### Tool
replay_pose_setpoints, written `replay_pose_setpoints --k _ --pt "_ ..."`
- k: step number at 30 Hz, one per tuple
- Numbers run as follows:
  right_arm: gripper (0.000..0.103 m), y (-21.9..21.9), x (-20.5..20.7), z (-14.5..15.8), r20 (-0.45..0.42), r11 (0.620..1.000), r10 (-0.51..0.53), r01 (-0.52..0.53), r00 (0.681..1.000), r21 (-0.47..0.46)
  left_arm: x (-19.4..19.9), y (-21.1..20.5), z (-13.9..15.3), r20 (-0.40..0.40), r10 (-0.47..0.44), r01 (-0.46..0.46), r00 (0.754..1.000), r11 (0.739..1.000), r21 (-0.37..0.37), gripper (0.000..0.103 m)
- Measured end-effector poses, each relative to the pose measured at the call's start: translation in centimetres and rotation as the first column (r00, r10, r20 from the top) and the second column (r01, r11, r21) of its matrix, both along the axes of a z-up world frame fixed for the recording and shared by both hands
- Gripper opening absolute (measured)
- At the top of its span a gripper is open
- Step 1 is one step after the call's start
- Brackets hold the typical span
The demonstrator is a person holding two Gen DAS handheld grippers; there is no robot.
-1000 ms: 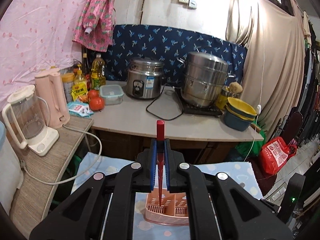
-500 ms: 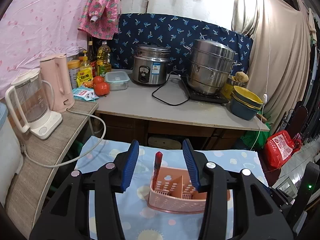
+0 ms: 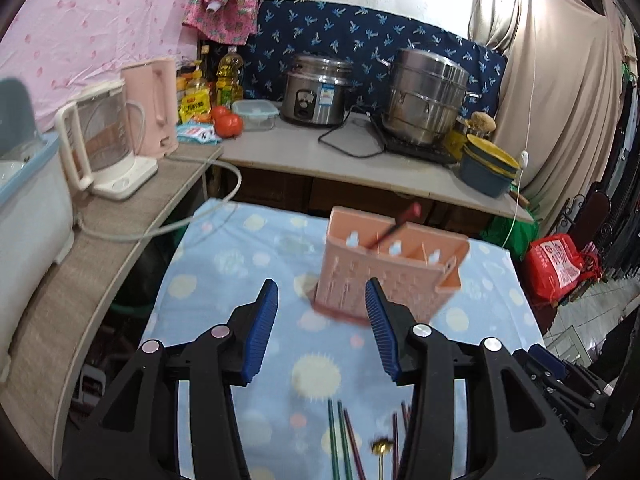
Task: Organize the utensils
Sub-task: 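Grasp a green chopstick with the left tool while the right tool grasps a dark red chopstick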
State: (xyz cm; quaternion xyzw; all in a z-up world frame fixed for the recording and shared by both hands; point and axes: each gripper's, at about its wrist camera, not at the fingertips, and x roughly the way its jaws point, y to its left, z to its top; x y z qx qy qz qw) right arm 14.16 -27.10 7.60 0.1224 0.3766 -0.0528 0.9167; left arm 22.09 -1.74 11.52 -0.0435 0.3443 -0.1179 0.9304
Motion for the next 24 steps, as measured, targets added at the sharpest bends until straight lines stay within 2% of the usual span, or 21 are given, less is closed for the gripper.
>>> replay_pose_setpoints --k 9,24 --pt "0.035 2.2 -8.3 -3.4 -0.09 0.999 0.039 -0.04 0.995 -0.01 -7.3 1.0 -5.7 -0.129 -0.016 0.02 0.991 0.999 0.03 0.043" --pt "0.035 4.8 -16.3 -9.3 -0.219 0.997 0.08 -0.081 0.973 0.006 -16.1 0.6 -13.9 -0.294 -0.088 0.112 0.952 0.991 0.067 0.043"
